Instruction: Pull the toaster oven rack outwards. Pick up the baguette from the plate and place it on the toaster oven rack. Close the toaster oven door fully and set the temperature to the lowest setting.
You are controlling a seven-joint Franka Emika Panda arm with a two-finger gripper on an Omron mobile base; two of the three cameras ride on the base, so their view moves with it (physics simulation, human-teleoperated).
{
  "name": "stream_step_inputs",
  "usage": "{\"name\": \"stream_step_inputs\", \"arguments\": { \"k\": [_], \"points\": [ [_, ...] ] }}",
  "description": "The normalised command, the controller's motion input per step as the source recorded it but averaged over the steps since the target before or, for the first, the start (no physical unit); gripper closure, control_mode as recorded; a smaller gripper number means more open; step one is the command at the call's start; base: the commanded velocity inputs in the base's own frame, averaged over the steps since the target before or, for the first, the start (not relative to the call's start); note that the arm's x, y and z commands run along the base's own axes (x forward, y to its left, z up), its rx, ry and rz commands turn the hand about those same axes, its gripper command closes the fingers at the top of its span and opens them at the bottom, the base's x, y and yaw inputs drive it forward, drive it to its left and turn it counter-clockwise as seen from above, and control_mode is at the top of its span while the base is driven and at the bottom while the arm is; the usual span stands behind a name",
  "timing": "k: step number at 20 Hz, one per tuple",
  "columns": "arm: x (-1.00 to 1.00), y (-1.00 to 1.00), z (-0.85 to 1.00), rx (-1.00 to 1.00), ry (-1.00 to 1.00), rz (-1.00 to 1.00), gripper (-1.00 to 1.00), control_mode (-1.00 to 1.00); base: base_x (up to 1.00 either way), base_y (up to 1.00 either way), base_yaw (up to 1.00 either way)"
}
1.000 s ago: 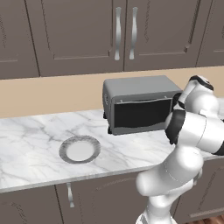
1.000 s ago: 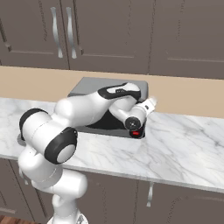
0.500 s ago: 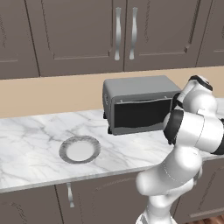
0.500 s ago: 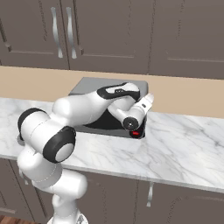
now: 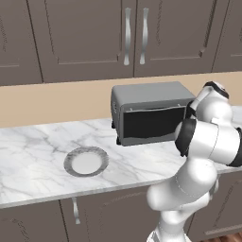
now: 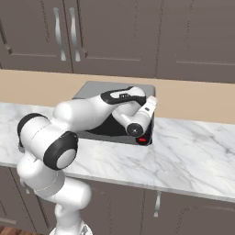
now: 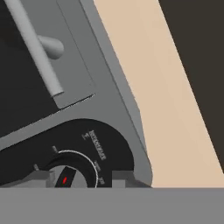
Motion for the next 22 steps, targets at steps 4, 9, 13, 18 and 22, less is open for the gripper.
{"name": "stream_step_inputs", "arguments": {
  "k": [4, 9, 13, 18, 22],
  "points": [
    [0.33, 0.00, 0.00, -0.25, 0.00, 0.00, 1.00, -1.00, 0.00, 0.00, 0.00],
    [0.33, 0.00, 0.00, -0.25, 0.00, 0.00, 1.00, -1.00, 0.00, 0.00, 0.00],
    [0.33, 0.00, 0.00, -0.24, 0.00, 0.00, 1.00, -1.00, 0.00, 0.00, 0.00],
    [0.30, 0.00, 0.00, -0.19, 0.02, 0.01, 1.00, -1.00, 0.00, 0.00, 0.00],
    [0.21, 0.00, 0.00, -0.20, 0.04, 0.08, 1.00, -1.00, 0.00, 0.00, 0.00]
  ]
}}
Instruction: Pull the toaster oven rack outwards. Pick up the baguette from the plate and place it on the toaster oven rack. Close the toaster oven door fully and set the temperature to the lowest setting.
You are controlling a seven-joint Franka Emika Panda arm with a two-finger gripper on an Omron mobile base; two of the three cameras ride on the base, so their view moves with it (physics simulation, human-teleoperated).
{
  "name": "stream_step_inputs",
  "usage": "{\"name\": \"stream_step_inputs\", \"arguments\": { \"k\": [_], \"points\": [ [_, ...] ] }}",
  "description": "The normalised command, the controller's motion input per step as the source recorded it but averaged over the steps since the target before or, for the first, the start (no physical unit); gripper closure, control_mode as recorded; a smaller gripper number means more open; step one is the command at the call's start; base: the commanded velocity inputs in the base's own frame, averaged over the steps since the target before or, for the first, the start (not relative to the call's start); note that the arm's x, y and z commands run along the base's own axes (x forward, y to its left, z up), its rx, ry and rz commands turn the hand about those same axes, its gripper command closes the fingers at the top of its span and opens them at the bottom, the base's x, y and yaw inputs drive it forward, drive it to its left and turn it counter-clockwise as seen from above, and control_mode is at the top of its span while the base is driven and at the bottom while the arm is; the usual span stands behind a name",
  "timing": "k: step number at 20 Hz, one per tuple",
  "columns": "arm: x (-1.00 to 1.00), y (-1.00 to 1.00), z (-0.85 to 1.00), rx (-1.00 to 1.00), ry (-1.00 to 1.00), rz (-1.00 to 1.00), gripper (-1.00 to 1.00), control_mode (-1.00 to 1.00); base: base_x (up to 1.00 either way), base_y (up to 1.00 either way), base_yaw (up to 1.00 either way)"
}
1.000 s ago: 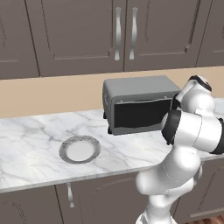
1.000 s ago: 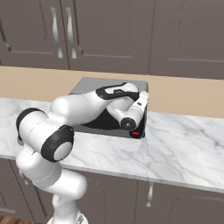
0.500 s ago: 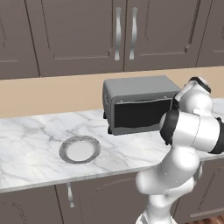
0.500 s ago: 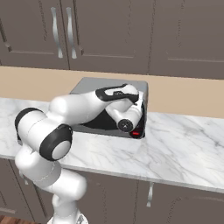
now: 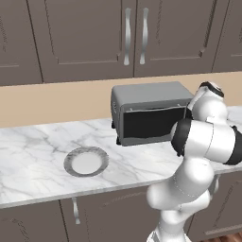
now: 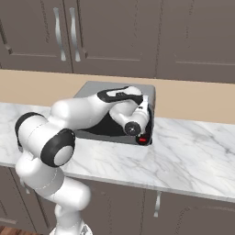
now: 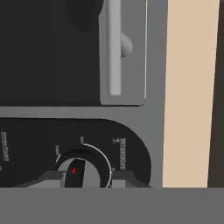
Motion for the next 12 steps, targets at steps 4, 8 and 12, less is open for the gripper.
{"name": "stream_step_inputs", "arguments": {
  "k": [4, 8, 12],
  "points": [
    [0.03, 0.00, 0.00, -0.18, 0.02, 0.17, 1.00, -1.00, 0.00, 0.00, 0.00],
    [0.00, 0.00, 0.00, -0.14, 0.00, 0.30, 1.00, -1.00, 0.00, 0.00, 0.00],
    [0.04, 0.00, 0.00, -0.16, 0.00, 0.31, 1.00, -1.00, 0.00, 0.00, 0.00]
  ]
}}
